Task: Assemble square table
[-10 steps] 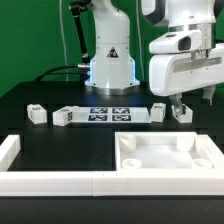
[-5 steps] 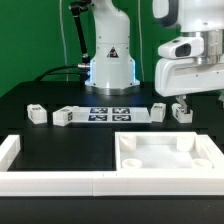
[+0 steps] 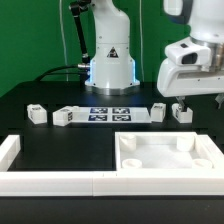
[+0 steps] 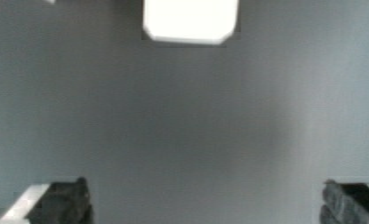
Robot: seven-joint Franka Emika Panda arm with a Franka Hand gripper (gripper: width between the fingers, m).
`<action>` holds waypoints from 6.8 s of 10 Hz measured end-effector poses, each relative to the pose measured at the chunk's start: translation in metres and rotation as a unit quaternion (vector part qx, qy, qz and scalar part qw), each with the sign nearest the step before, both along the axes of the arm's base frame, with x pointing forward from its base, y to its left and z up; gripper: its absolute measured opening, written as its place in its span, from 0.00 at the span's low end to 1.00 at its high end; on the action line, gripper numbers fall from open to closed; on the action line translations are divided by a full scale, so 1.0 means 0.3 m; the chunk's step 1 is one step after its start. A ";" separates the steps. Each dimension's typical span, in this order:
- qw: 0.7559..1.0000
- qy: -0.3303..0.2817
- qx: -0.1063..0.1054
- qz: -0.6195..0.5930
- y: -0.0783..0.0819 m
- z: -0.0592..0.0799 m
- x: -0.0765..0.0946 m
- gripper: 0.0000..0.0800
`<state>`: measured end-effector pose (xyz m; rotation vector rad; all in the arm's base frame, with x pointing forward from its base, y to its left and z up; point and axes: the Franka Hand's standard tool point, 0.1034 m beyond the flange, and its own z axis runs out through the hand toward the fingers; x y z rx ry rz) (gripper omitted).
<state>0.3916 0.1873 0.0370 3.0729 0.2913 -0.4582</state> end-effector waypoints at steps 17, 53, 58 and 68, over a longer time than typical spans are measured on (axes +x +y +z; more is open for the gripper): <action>0.930 0.355 -0.096 -0.012 -0.064 -0.086 -0.217 0.81; 0.921 -0.378 0.070 0.055 -0.258 0.336 0.667 0.36; 0.924 -0.371 0.068 0.056 -0.274 0.242 0.708 0.36; 0.926 -0.365 0.073 0.063 -0.232 0.143 0.744 0.36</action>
Offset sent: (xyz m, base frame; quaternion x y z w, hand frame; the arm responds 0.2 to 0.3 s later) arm 0.0000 0.0000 0.0000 0.0000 -0.1938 0.0000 0.9810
